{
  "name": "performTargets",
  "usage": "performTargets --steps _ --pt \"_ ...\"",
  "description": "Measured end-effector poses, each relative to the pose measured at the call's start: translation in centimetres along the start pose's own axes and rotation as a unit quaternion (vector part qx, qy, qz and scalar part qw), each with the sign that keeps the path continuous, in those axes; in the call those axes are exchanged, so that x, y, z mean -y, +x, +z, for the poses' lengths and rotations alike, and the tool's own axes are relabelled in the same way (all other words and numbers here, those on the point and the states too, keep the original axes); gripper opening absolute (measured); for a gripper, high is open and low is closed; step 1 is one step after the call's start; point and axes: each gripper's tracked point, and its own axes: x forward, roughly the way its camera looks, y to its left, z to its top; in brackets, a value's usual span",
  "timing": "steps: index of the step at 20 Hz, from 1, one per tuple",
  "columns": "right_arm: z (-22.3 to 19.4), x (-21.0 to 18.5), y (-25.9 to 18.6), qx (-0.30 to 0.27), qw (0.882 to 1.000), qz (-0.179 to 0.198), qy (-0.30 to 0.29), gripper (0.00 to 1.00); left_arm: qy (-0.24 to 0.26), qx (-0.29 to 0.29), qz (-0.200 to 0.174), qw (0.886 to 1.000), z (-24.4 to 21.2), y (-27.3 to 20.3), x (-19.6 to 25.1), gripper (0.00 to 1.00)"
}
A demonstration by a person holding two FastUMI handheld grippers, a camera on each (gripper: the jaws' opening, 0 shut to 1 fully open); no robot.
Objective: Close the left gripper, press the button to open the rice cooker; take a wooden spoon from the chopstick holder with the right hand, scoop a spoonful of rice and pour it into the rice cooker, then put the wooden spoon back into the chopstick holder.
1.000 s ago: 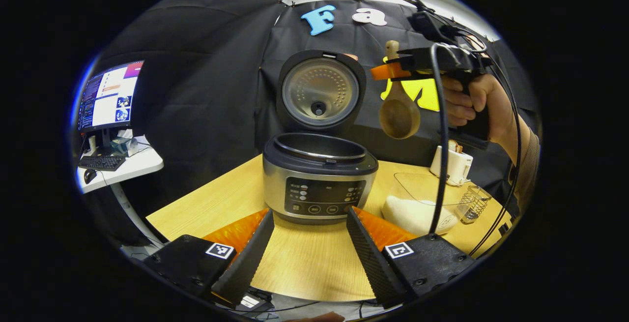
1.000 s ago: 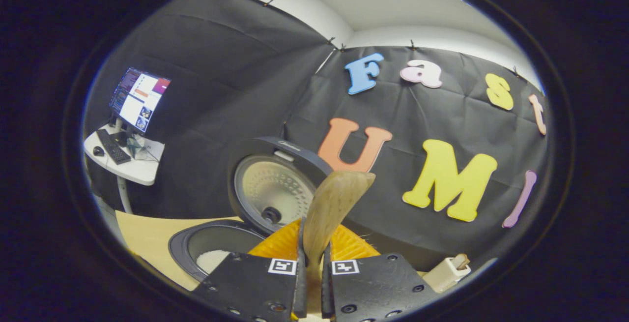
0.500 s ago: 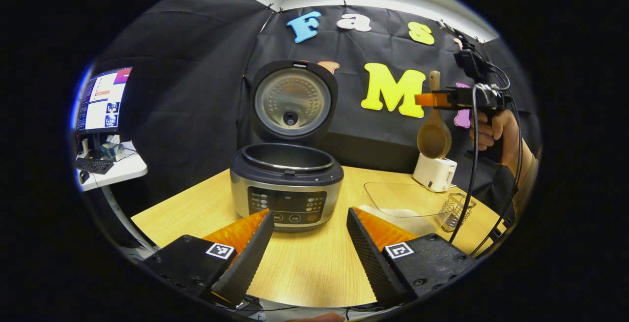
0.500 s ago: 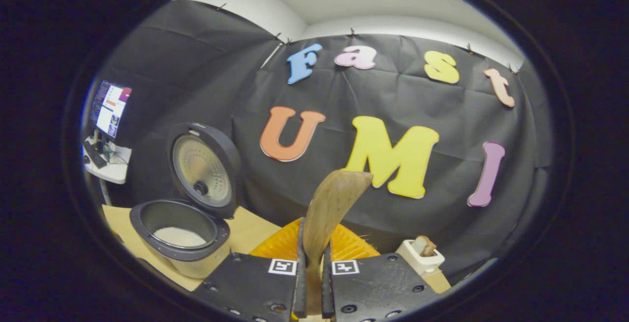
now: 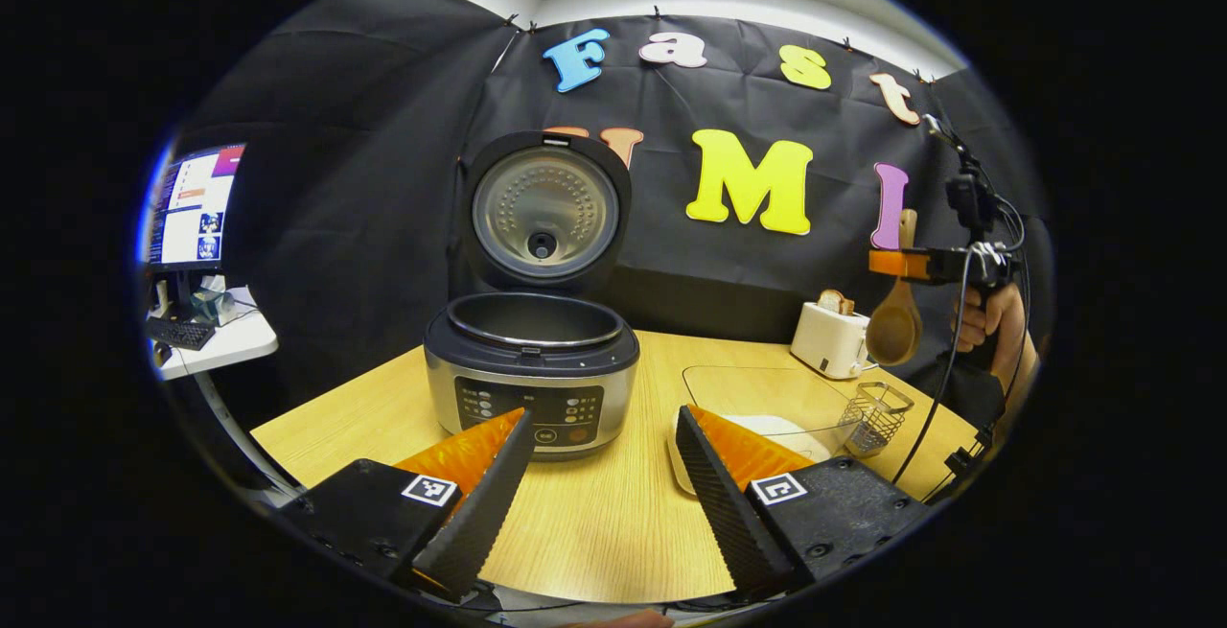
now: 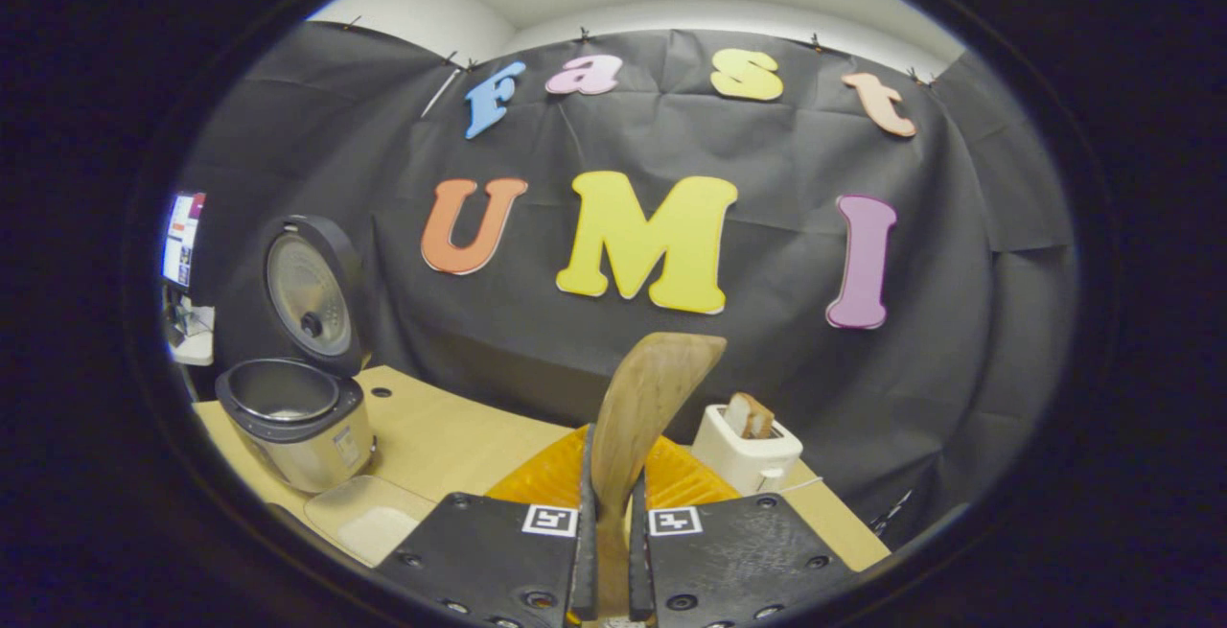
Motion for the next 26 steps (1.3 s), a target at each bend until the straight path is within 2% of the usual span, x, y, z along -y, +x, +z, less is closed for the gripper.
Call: performTargets --steps 6,14,16,18,20,21,23,24,25,26 --pt "-3.1 2.9 -1.4 -0.016 0.999 -0.020 0.018 0.13 -0.001 -0.001 -0.004 1.000 0.3 0.0 0.7 0.95" --pt "-6.1 3.6 -1.4 -0.020 0.998 -0.028 0.043 0.16 0.010 0.003 -0.012 1.000 0.6 0.1 1.6 0.95" --pt "-6.6 3.7 -1.3 -0.022 0.998 -0.025 0.060 0.19 0.012 0.003 -0.012 1.000 0.6 0.0 1.7 0.95" --pt "-8.3 3.2 -0.6 -0.047 0.996 -0.020 0.076 0.29 0.014 0.004 -0.012 1.000 0.8 0.0 1.6 0.95" --pt "-9.4 3.8 0.0 -0.061 0.994 -0.030 0.084 0.28 0.013 0.007 -0.011 1.000 1.0 0.0 1.5 0.95" --pt "-8.9 4.1 0.1 -0.055 0.994 -0.035 0.083 0.37 0.013 0.007 -0.012 1.000 1.1 0.0 1.4 0.95" --pt "-8.1 5.2 0.7 -0.044 0.996 -0.051 0.066 0.38 0.015 0.011 -0.011 1.000 1.7 -0.1 1.4 0.95" --pt "-7.7 5.6 0.8 -0.038 0.996 -0.060 0.055 0.41 0.017 0.014 -0.009 1.000 2.0 0.0 1.5 0.95" --pt "-7.1 5.8 0.7 -0.033 0.996 -0.067 0.046 0.50 0.017 0.017 -0.009 1.000 2.5 0.0 1.5 0.95" --pt "-6.7 6.0 0.8 -0.029 0.996 -0.071 0.040 0.51 0.017 0.019 -0.009 1.000 3.0 0.2 1.5 0.95"
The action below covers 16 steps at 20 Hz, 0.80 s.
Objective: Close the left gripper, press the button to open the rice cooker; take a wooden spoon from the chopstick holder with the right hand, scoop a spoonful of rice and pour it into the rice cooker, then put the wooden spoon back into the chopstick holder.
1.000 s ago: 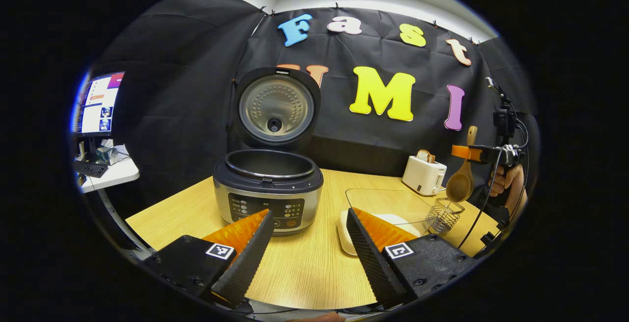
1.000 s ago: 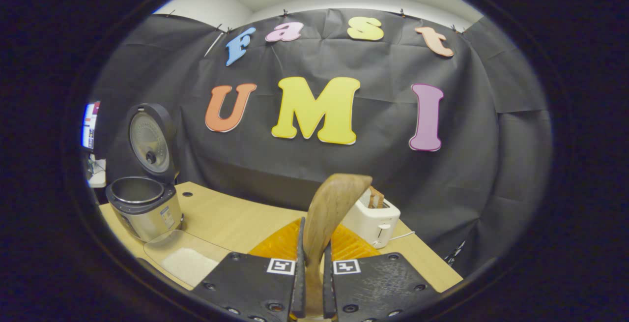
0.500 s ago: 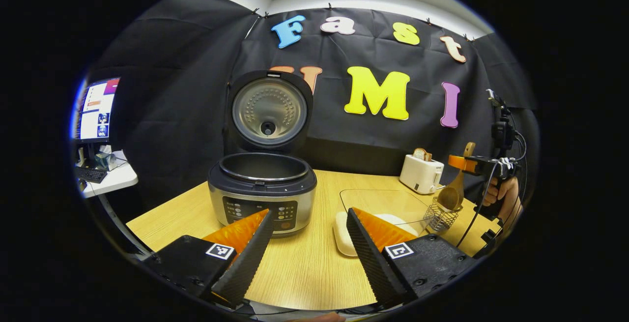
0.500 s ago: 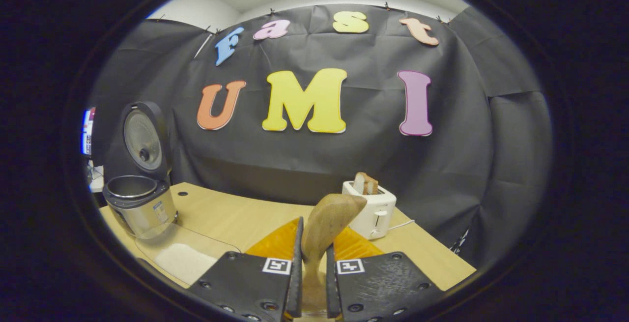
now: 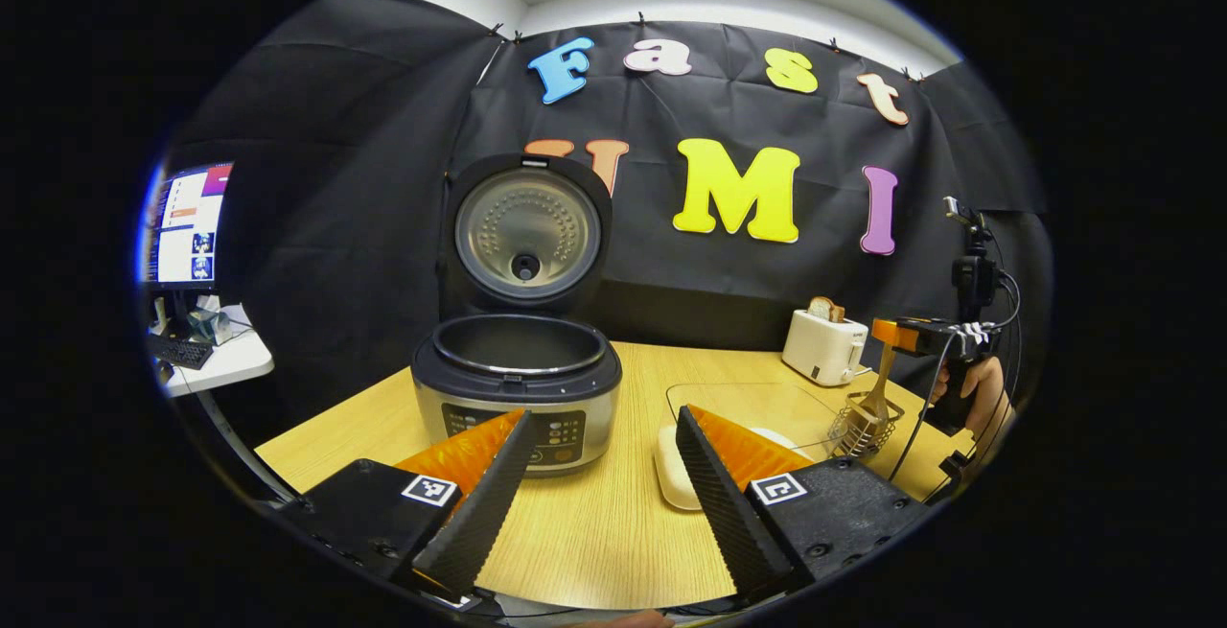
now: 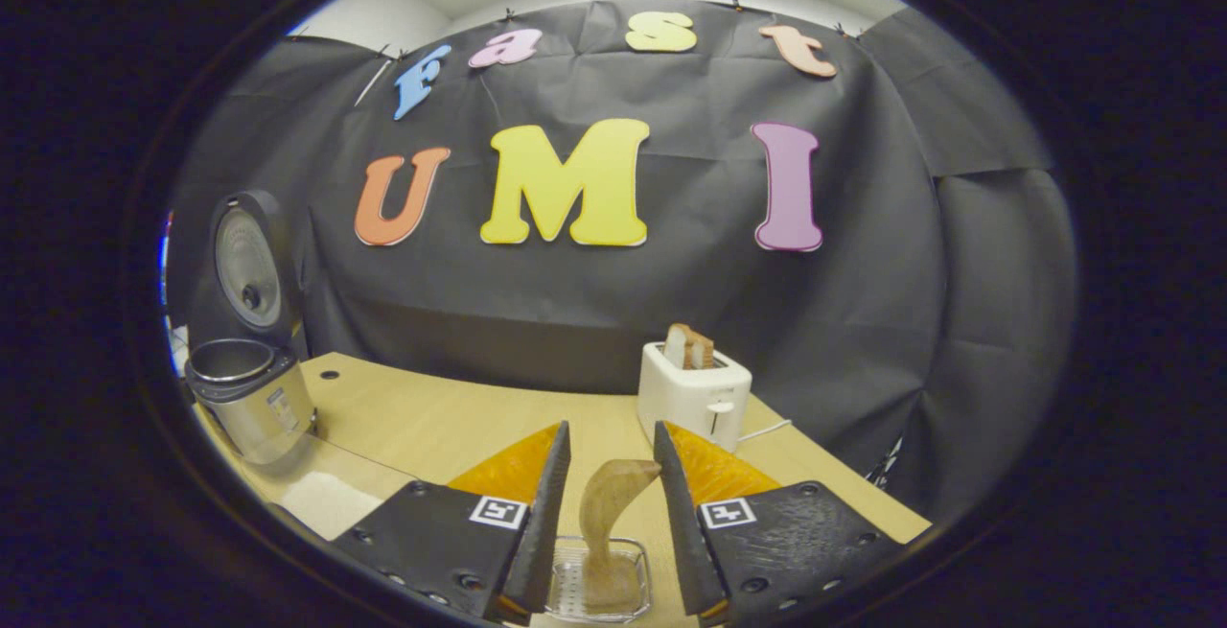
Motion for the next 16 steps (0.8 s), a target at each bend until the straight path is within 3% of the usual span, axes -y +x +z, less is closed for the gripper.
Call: performTargets --steps 4,6,7,12,16 --pt "1.4 0.1 -0.4 0.015 1.000 -0.003 0.012 0.61 0.000 0.022 -0.006 1.000 3.4 0.4 0.3 0.95" --pt "1.9 0.6 -0.7 0.019 1.000 -0.007 0.016 0.77 0.011 0.043 -0.005 0.999 6.2 0.7 0.6 0.95" --pt "2.2 0.6 -0.7 0.023 1.000 -0.006 0.014 0.91 0.017 0.053 -0.005 0.998 7.6 0.9 0.7 0.95" --pt "2.8 1.2 -1.8 0.033 0.999 -0.008 0.008 0.96 0.015 0.060 -0.032 0.998 11.8 2.6 2.2 0.95" --pt "3.3 1.3 -3.4 0.044 0.999 0.008 0.021 0.95 0.043 0.096 -0.007 0.994 17.1 4.0 1.6 0.95"
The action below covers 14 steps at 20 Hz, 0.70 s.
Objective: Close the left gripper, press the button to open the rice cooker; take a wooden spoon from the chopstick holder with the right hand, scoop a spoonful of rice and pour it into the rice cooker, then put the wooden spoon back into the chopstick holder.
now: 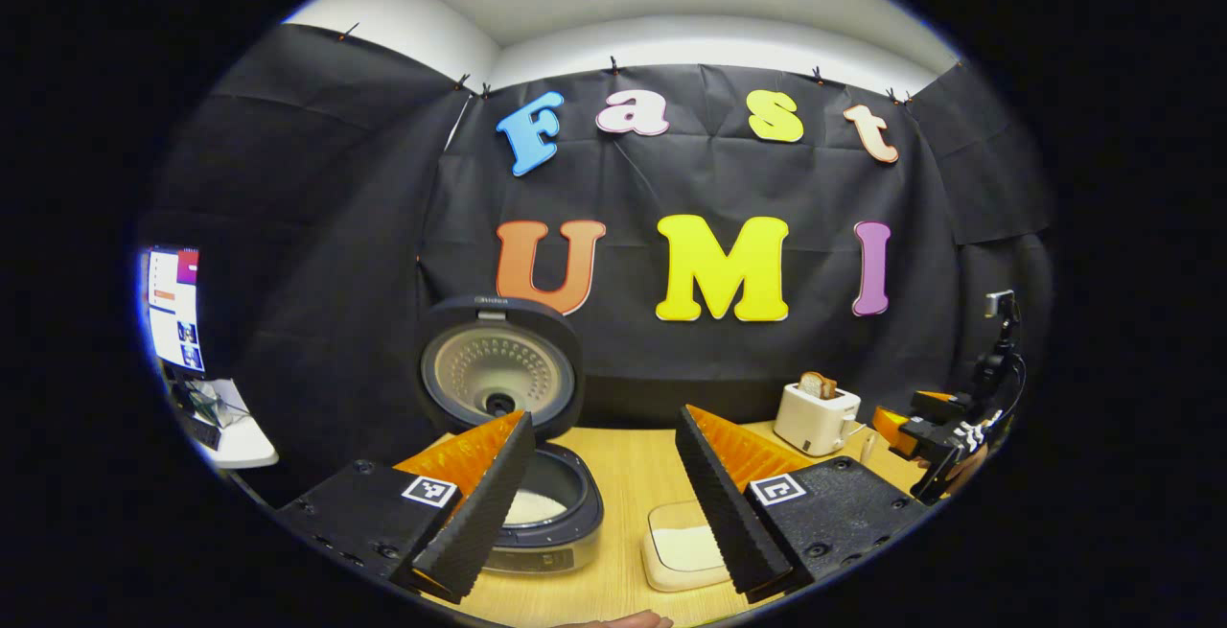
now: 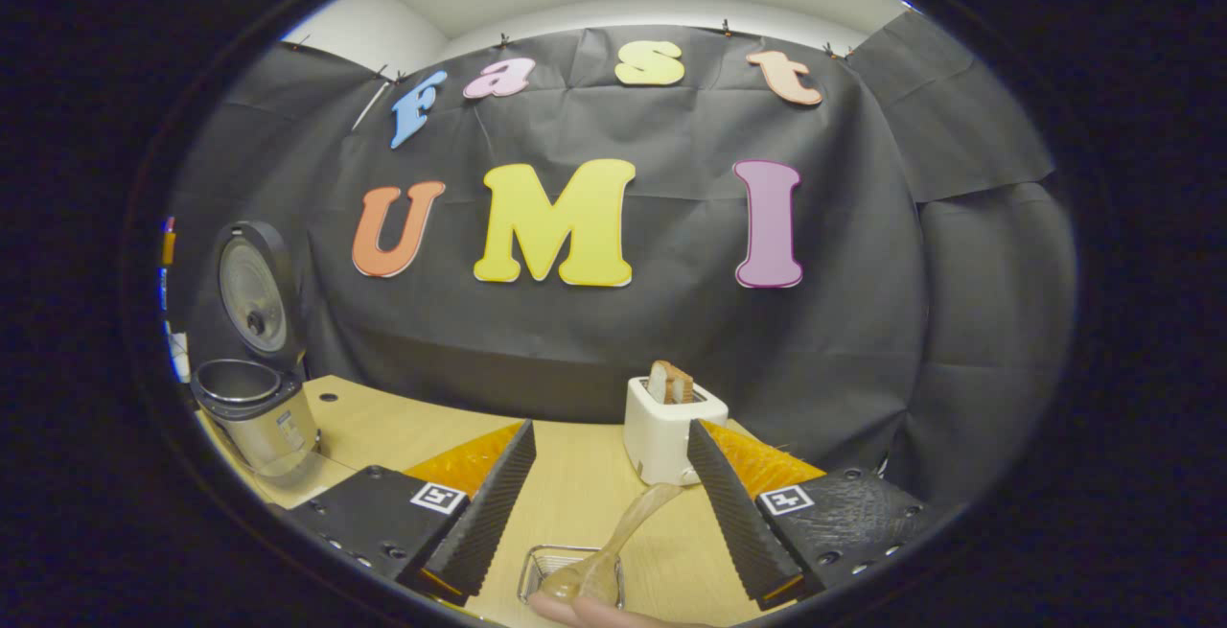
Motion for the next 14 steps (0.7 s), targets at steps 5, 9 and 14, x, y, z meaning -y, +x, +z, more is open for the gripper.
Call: performTargets --steps 5,9,14 --pt "0.3 -0.3 -1.9 0.011 1.000 0.021 0.001 0.96 -0.004 0.031 0.020 0.999 5.1 4.2 -1.9 0.95" --pt "0.9 -1.1 -3.0 0.023 0.999 0.041 -0.011 0.95 -0.011 0.045 0.065 0.997 6.8 8.3 -5.8 0.95" --pt "1.6 -1.7 -4.2 0.046 0.997 0.061 -0.028 0.95 0.009 0.104 0.118 0.987 9.5 12.9 -11.1 0.94"
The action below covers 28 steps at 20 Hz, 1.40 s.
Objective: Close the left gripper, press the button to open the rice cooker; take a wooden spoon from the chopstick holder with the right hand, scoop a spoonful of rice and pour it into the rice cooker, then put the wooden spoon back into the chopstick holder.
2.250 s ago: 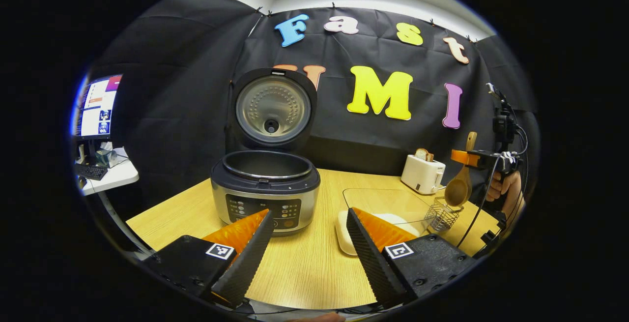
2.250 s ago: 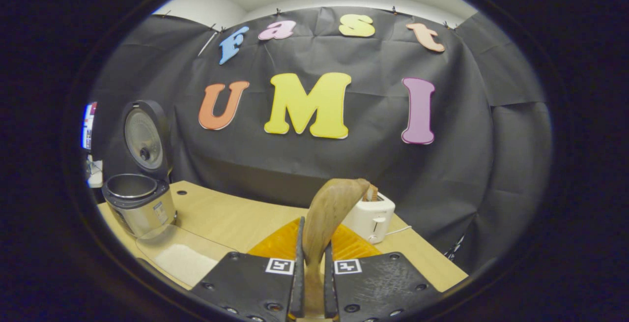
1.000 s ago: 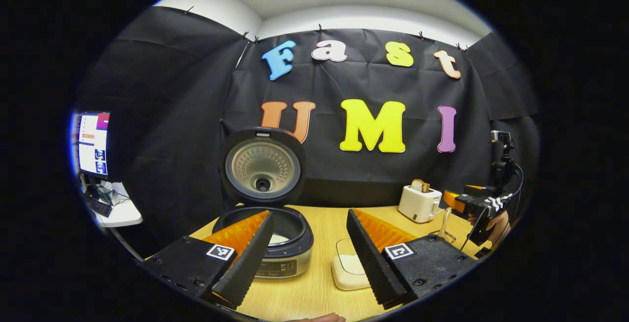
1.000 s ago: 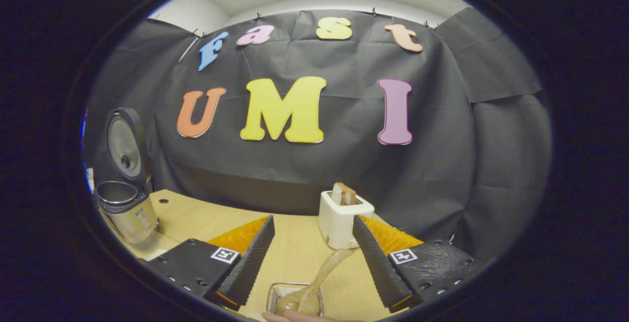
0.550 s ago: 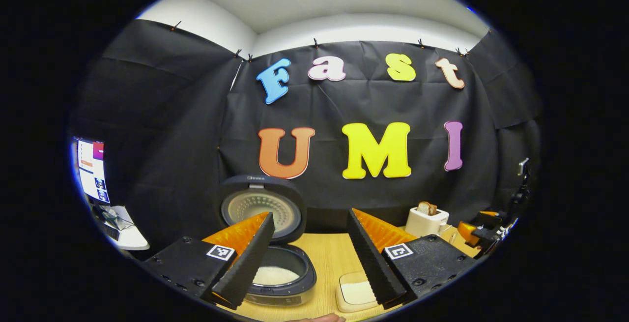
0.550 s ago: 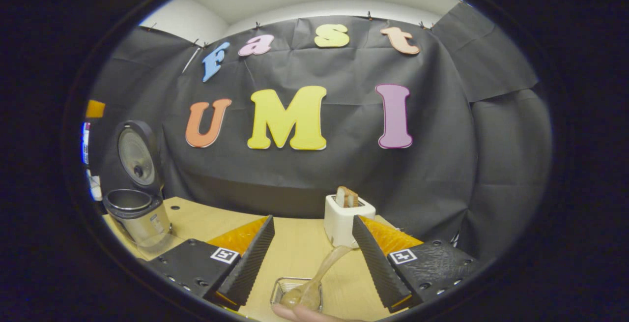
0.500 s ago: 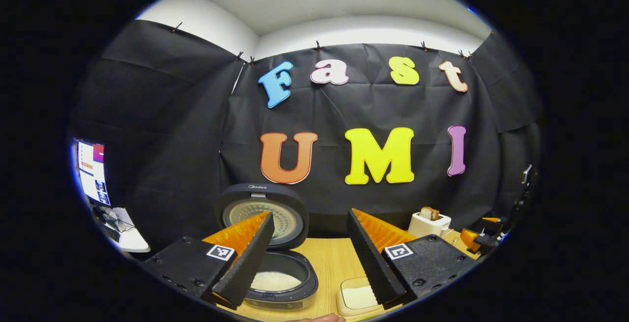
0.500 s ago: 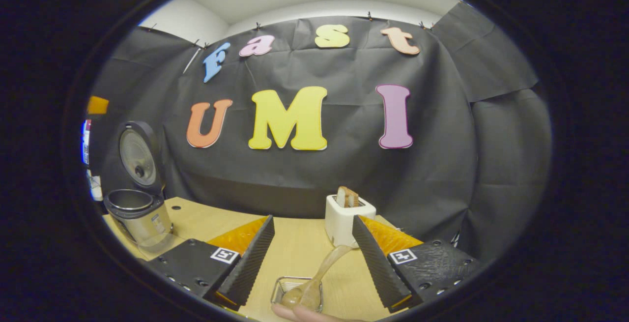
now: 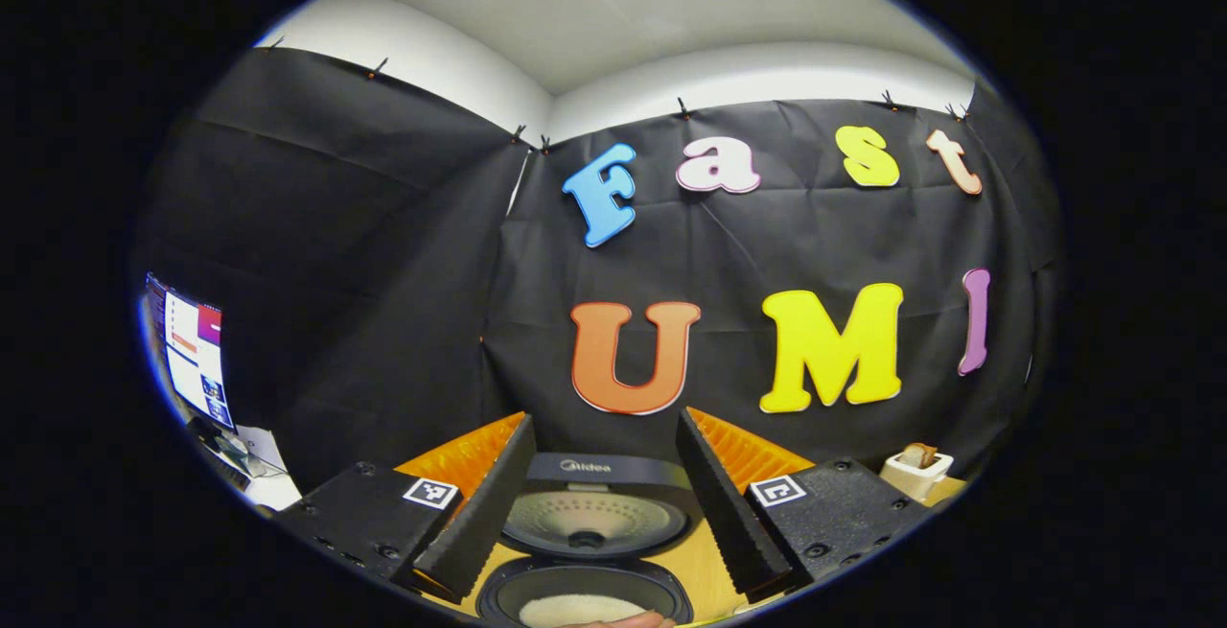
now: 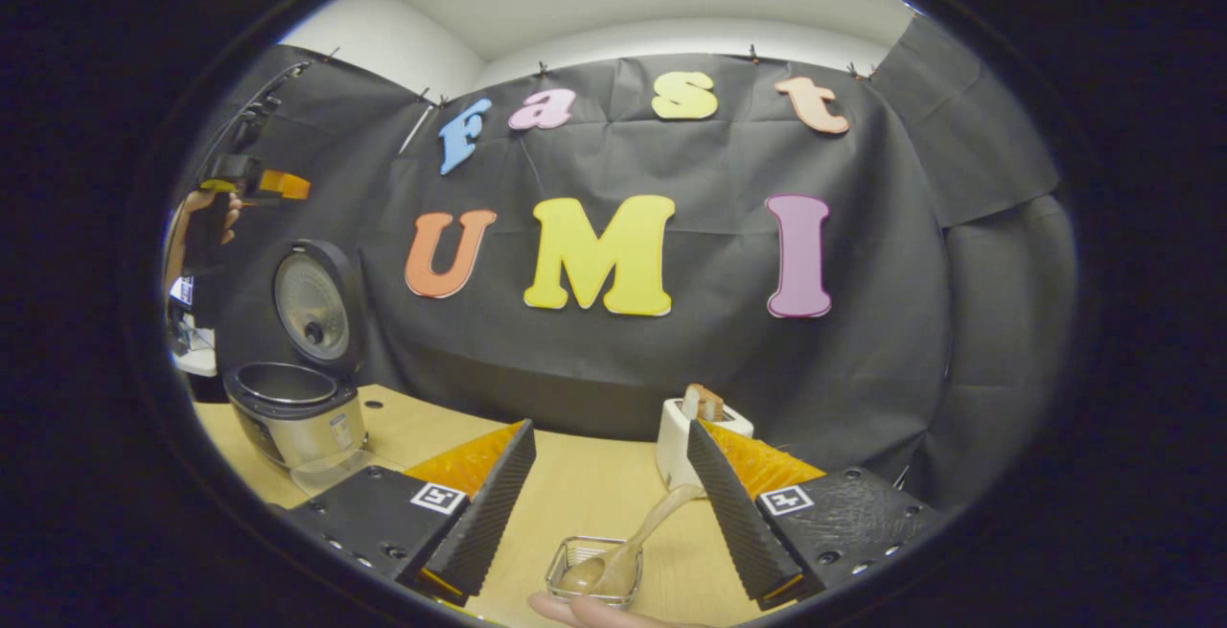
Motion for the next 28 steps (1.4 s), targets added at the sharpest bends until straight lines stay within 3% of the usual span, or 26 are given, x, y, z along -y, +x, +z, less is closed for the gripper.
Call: performTargets --steps 2,3,4,5,6,8,12,13,14,15,16,20,25,26,27,28 --pt "0.3 -0.3 -0.2 0.010 1.000 0.010 -0.010 0.96 0.002 0.028 0.008 1.000 0.3 2.1 -0.9 0.95" --pt "0.4 -0.4 -0.3 0.011 1.000 0.015 -0.015 0.96 0.002 0.036 0.013 0.999 0.2 3.1 -1.5 1.00" --pt "0.2 -0.5 -0.2 0.011 1.000 0.020 -0.020 0.96 -0.006 0.040 0.018 0.999 -0.1 4.2 -2.2 0.95" --pt "0.2 -0.4 0.0 0.012 0.999 0.022 -0.025 0.95 -0.014 0.041 0.018 0.999 -0.4 5.3 -2.4 1.00" --pt "0.2 -0.4 0.2 0.013 0.999 0.022 -0.030 0.96 -0.018 0.041 0.020 0.999 -0.8 6.4 -2.6 0.95" --pt "0.1 0.0 0.6 0.016 0.999 0.018 -0.034 0.95 -0.013 0.041 0.028 0.999 -1.7 8.3 -3.3 0.96" --pt "-0.4 0.3 1.2 0.017 0.999 0.023 -0.023 0.95 -0.037 0.076 0.008 0.996 -1.5 10.6 -2.8 0.96" --pt "-0.5 0.4 1.3 0.018 0.999 0.026 -0.022 0.96 -0.040 0.082 0.008 0.996 -1.5 11.1 -2.9 1.00" --pt "-0.2 0.7 1.2 0.025 0.999 0.022 -0.018 0.95 -0.040 0.084 0.010 0.996 -1.7 11.6 -3.0 0.96" --pt "0.1 1.1 1.1 0.034 0.999 0.020 -0.016 0.96 -0.037 0.078 0.009 0.996 -2.4 12.0 -3.0 1.00" --pt "0.3 1.2 0.8 0.043 0.999 0.021 -0.014 0.96 -0.032 0.071 0.005 0.997 -3.2 12.2 -2.6 0.96" --pt "1.0 1.0 -0.7 0.069 0.997 0.039 0.003 0.96 -0.007 0.030 0.002 1.000 -6.0 13.2 -2.3 0.96" --pt "0.9 1.8 -2.6 0.084 0.995 0.042 0.015 0.95 -0.015 0.007 -0.011 1.000 -6.6 12.5 -1.7 0.91" --pt "0.7 2.1 -2.9 0.083 0.995 0.041 0.022 0.95 -0.016 -0.003 -0.014 1.000 -6.8 12.1 -1.6 1.00" --pt "0.5 2.4 -3.2 0.082 0.995 0.042 0.029 0.95 -0.019 -0.018 -0.016 1.000 -7.4 11.5 -1.7 0.92" --pt "0.5 2.7 -3.5 0.080 0.995 0.043 0.034 0.95 -0.023 -0.030 -0.017 0.999 -7.8 10.8 -1.7 0.92"
